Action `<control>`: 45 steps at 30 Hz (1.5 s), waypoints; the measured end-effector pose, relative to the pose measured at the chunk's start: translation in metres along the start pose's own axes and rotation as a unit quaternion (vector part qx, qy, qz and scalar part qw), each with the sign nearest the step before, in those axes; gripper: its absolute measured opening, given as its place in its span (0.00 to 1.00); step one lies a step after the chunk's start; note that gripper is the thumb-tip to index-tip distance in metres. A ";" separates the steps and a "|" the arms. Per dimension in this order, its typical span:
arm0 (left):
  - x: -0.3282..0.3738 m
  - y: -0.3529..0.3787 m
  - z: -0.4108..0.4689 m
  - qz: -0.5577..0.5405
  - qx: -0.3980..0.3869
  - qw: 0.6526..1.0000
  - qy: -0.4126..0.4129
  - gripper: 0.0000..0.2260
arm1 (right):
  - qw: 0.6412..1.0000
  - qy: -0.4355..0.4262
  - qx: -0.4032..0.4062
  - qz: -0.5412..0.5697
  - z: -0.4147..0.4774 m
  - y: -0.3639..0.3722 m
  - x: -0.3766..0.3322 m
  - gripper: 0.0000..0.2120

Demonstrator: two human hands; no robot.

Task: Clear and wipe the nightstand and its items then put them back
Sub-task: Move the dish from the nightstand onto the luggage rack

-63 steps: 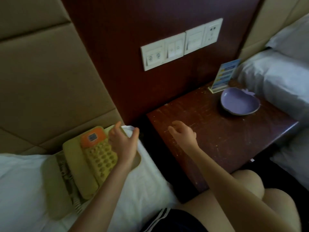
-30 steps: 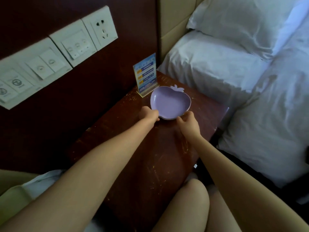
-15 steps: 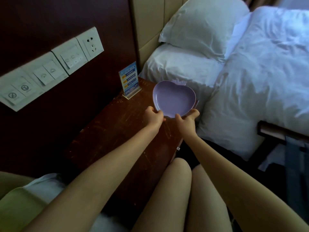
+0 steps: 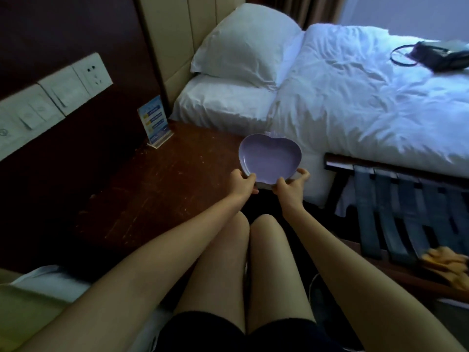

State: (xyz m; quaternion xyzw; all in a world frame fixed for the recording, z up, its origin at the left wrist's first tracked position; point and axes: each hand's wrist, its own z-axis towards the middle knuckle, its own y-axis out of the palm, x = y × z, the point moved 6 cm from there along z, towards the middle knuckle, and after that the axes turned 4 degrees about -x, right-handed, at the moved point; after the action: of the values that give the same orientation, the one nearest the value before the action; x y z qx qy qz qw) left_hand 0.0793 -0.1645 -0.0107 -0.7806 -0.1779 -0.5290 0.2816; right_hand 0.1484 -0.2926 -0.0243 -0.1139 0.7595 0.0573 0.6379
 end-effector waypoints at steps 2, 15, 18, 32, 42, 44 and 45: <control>-0.005 0.025 -0.005 0.004 -0.016 1.000 -0.006 0.08 | 1.000 -0.004 0.019 0.006 -0.004 -0.026 0.003 0.22; -0.031 0.184 -0.047 -0.002 -0.119 0.992 -0.032 0.09 | 0.992 0.040 0.118 0.000 -0.017 -0.187 0.049 0.21; -0.030 0.218 -0.053 0.013 -0.148 0.989 -0.027 0.09 | 0.989 0.052 0.140 -0.011 -0.018 -0.218 0.058 0.21; -0.050 0.340 -0.056 0.060 -0.216 0.972 -0.071 0.03 | 0.959 0.137 0.245 -0.039 0.000 -0.316 0.108 0.20; -0.056 0.370 -0.046 0.091 -0.223 0.966 -0.092 0.07 | 0.933 0.213 0.265 -0.113 0.014 -0.332 0.125 0.22; -0.059 0.372 -0.044 0.097 -0.222 0.965 -0.097 0.09 | 0.931 0.225 0.267 -0.110 0.016 -0.332 0.128 0.22; -0.061 0.374 -0.043 0.100 -0.222 0.965 -0.098 0.09 | 0.930 0.230 0.266 -0.109 0.017 -0.332 0.130 0.22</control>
State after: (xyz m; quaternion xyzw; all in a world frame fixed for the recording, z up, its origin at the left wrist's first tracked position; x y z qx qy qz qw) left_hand 0.2404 -0.4807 -0.1493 -0.8853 -0.0036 -0.4452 0.1343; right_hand 0.2261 -0.6231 -0.1354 -0.0324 0.8556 -0.2440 0.4554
